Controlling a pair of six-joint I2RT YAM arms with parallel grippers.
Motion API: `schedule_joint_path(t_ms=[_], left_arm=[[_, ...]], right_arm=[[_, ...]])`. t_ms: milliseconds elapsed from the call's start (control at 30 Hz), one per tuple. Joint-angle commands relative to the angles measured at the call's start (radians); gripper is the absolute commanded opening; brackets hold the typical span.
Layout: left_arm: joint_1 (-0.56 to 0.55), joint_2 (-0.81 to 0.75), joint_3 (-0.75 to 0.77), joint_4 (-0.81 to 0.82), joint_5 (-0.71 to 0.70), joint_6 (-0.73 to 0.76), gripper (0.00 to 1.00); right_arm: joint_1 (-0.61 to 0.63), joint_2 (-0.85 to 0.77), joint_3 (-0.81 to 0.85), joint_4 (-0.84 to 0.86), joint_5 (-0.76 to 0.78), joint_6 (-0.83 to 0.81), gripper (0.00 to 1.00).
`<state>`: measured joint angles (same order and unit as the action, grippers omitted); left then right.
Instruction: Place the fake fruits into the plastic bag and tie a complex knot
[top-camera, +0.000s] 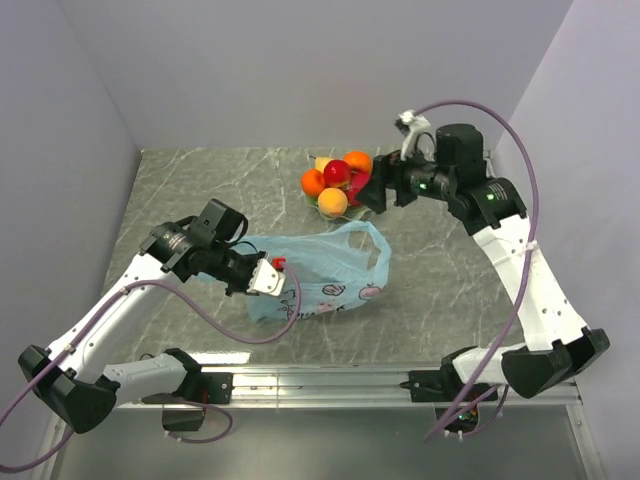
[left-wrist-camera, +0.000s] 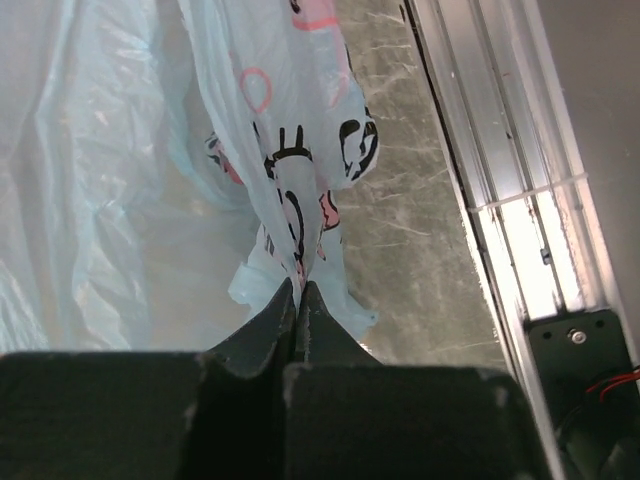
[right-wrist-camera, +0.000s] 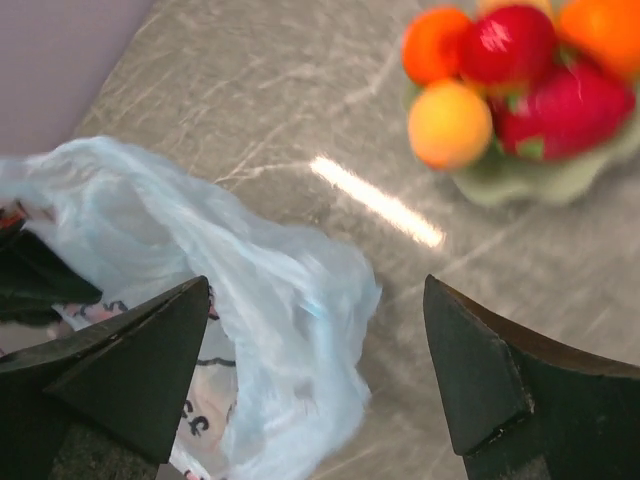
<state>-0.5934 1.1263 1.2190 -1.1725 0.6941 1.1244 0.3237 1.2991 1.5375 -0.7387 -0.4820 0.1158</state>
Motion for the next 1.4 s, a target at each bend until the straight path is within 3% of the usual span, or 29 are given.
schedule_joint_path(t_ms=[0,167,300,567,600,667,700,733,767,867,1033,1100,1133,1200,1267,1300,1367], left_arm=[[0.0,-0.013,0.028,-0.045,0.059,0.141,0.0],[-0.002,-0.007,0.039,-0.026,0.07,0.126,0.01],[-0.002,-0.014,0.036,-0.01,0.07,0.118,0.02],[-0.002,-0.059,-0.01,0.005,0.042,0.095,0.02],[0.0,-0.077,-0.024,0.011,0.032,0.089,0.02],[0.0,-0.12,-0.05,0.014,0.007,0.075,0.01],[0.001,-0.138,-0.061,0.008,-0.043,0.083,0.01],[0.001,-0.16,-0.076,0.001,-0.074,0.089,0.0],[0.012,-0.213,-0.119,0.008,-0.105,0.092,0.0],[0.052,-0.33,-0.226,0.106,-0.191,0.097,0.0],[0.069,-0.381,-0.293,0.357,-0.209,-0.111,0.01],[0.073,-0.364,-0.265,0.479,-0.217,-0.309,0.16],[0.078,-0.358,-0.251,0.509,-0.219,-0.393,0.45],[0.08,-0.342,-0.199,0.551,-0.185,-0.596,0.69],[0.081,-0.332,-0.15,0.579,-0.144,-0.72,0.85],[0.081,-0.326,-0.136,0.615,-0.149,-0.87,0.87],[0.084,-0.307,-0.095,0.639,-0.194,-1.033,0.88]], right_arm=[[0.113,0.051,0.108,-0.063,0.029,-0.241,0.94],[0.283,0.127,0.147,-0.14,0.016,-0.357,0.96],[0.412,0.184,0.072,-0.162,0.039,-0.367,0.96],[0.463,0.236,-0.071,-0.197,0.019,-0.393,0.95],[0.463,0.23,-0.091,-0.199,0.037,-0.407,0.75],[0.434,0.223,-0.137,-0.192,0.149,-0.442,0.45],[0.395,0.206,-0.148,-0.186,0.179,-0.438,0.14],[0.344,0.195,-0.154,-0.182,0.189,-0.427,0.0],[0.233,0.187,-0.151,-0.188,0.189,-0.398,0.0],[0.117,0.116,-0.167,-0.189,0.095,-0.337,0.0],[0.166,0.019,-0.276,-0.026,-0.019,-0.13,0.0],[0.175,-0.006,-0.307,0.034,-0.052,-0.01,0.0],[0.175,-0.007,-0.326,0.071,-0.059,0.042,0.0],[0.175,-0.006,-0.342,0.097,-0.075,0.082,0.0],[0.173,-0.003,-0.37,0.149,-0.081,0.142,0.0],[0.173,0.0,-0.381,0.169,-0.089,0.166,0.0],[0.169,0.014,-0.405,0.231,-0.107,0.258,0.0]])
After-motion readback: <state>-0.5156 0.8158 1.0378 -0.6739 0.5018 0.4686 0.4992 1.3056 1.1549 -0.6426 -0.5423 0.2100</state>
